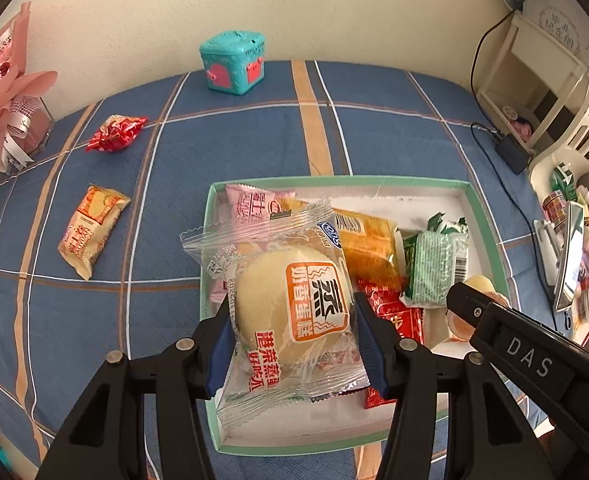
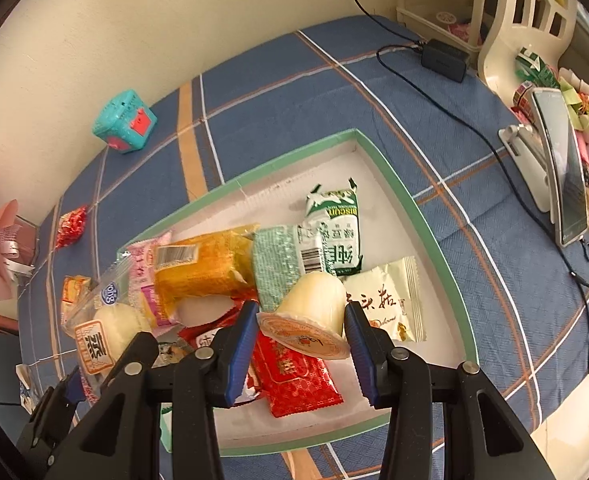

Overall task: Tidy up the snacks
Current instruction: 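Lower both snacks into the tray and open both tools, then withdraw both tools from the tray toward the remaining snacks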

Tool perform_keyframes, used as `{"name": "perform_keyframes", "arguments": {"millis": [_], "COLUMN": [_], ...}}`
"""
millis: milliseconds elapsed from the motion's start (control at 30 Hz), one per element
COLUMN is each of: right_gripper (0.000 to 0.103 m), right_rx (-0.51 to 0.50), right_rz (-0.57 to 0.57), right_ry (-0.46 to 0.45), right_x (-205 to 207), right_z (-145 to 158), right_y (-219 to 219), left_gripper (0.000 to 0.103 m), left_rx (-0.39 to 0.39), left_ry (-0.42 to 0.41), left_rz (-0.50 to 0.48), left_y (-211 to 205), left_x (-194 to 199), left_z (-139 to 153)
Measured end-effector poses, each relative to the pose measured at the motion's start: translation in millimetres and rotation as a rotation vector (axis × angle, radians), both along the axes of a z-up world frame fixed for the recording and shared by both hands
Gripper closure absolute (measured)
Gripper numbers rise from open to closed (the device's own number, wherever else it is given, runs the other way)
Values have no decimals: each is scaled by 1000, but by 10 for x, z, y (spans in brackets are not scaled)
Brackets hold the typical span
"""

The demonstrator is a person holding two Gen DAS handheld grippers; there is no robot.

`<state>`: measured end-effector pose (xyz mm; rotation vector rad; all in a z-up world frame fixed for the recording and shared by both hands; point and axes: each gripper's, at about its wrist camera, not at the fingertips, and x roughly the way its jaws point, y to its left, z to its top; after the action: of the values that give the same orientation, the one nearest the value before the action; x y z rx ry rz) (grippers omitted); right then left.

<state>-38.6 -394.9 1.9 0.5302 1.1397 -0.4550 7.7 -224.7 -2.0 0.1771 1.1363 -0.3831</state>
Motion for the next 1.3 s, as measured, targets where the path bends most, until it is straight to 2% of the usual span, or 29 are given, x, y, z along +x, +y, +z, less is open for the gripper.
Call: {"name": "perform_keyframes", "arguments": {"millis": [200, 400, 733, 1300], "right_gripper": [56, 55, 55, 55], "right_rx": [7, 7, -13, -30], "right_rz": [-8, -13, -16, 28], "right_ry": [20, 27, -23, -25], "right_x": [10, 15, -11, 65], "right_z": [-84, -77, 127, 195], "right_y": [-13, -15, 14, 176], "left_gripper": [46, 43, 38, 38], "left_rx": [0, 2, -26, -71], "left_ry": [30, 27, 4, 8], "left_rz": [-8, -9, 14, 253], "left_y": [-30, -45, 60, 808], "left_x": [-3, -14, 42, 407], "left_z": [-79, -61, 90, 110]}}
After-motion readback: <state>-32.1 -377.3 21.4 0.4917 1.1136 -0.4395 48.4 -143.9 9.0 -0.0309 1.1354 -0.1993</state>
